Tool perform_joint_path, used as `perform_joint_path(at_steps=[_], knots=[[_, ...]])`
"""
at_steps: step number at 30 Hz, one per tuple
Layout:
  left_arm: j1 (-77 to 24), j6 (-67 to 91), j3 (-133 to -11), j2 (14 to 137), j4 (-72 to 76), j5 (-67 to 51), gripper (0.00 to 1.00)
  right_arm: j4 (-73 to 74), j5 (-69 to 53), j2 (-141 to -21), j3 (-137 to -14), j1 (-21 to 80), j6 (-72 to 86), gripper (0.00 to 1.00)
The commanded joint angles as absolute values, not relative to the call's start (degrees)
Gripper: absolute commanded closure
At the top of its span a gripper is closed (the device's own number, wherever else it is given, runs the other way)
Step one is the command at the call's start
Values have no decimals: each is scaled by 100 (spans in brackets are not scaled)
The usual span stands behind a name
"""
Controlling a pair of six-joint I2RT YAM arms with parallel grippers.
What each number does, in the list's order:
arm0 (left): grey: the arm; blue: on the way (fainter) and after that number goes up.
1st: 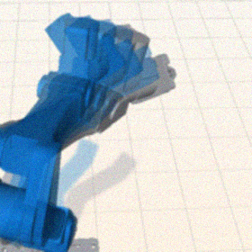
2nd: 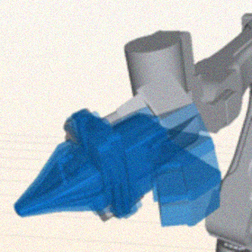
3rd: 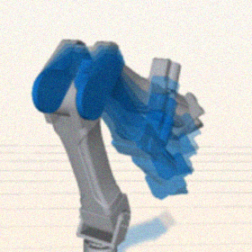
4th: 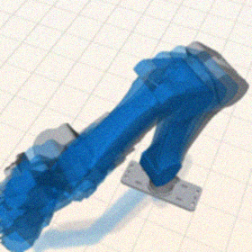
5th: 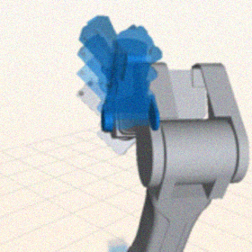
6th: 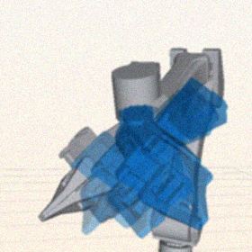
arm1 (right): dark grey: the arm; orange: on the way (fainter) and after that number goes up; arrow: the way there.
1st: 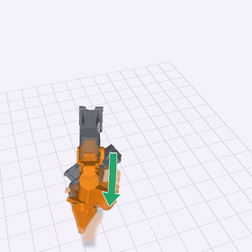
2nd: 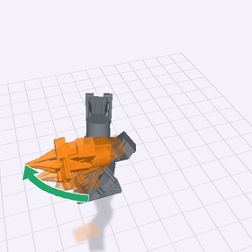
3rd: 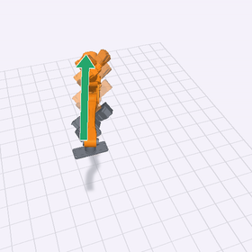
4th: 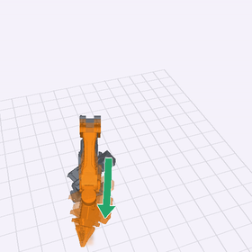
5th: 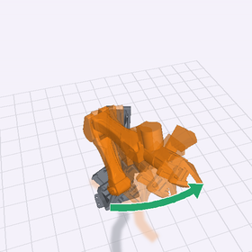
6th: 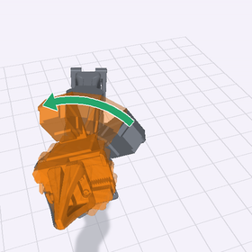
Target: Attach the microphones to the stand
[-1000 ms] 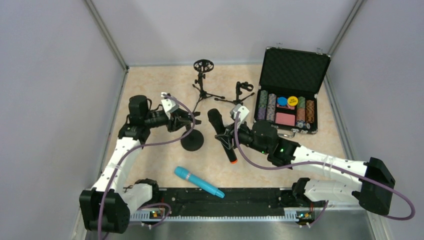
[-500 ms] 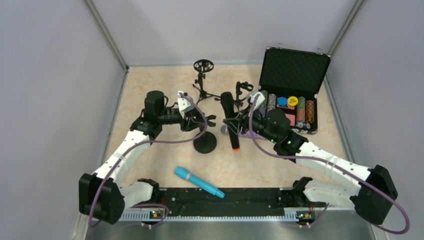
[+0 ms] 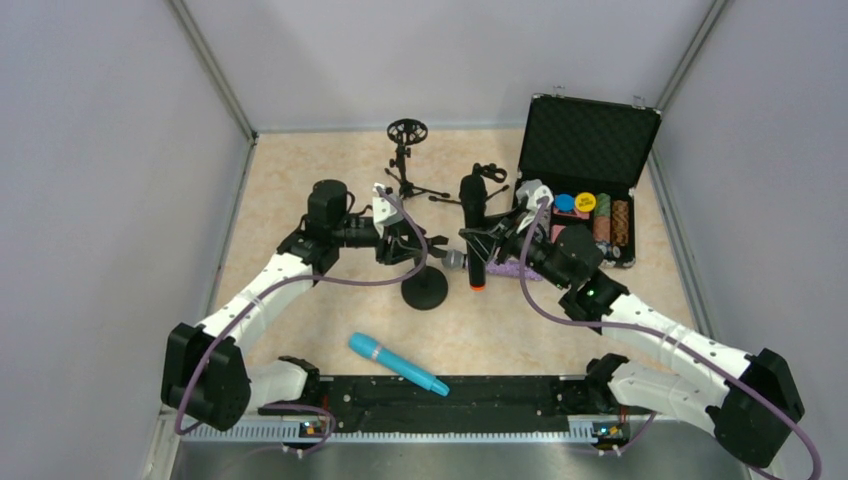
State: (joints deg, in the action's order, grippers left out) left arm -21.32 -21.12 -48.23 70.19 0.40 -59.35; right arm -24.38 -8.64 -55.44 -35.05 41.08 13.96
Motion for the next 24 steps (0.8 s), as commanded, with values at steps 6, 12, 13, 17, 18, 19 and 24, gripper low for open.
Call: perform_joint_path(at_steps=[6,12,13,17,18,19,24], knots=[[-2210,-2449,-5063,6844,309,-5947,27,-3113,-860,-5271,-3426,4039,1208,100],[-2240,-2401,-5278,6782,308,-5898,19,-3339,-935,-5185,-3323,4047,1180,100],[-2240,-2406,-5353,6765,308,-5888,18,-3392,-980,-5199,-3318,4051,1175,100],[-2250,-2424,-5667,6693,378,-5711,17,-3746,-1372,-5270,-3300,4039,1149,100],[-2247,-2457,-5747,6675,386,-5703,17,-3922,-1496,-5298,-3278,4045,1136,100],[-2245,-2490,-5789,6656,387,-5706,17,-4082,-1635,-5337,-3260,4044,1127,100],[-2238,-2662,-5766,6687,288,-5935,17,-4815,-2260,-5685,-3272,4042,1082,100]])
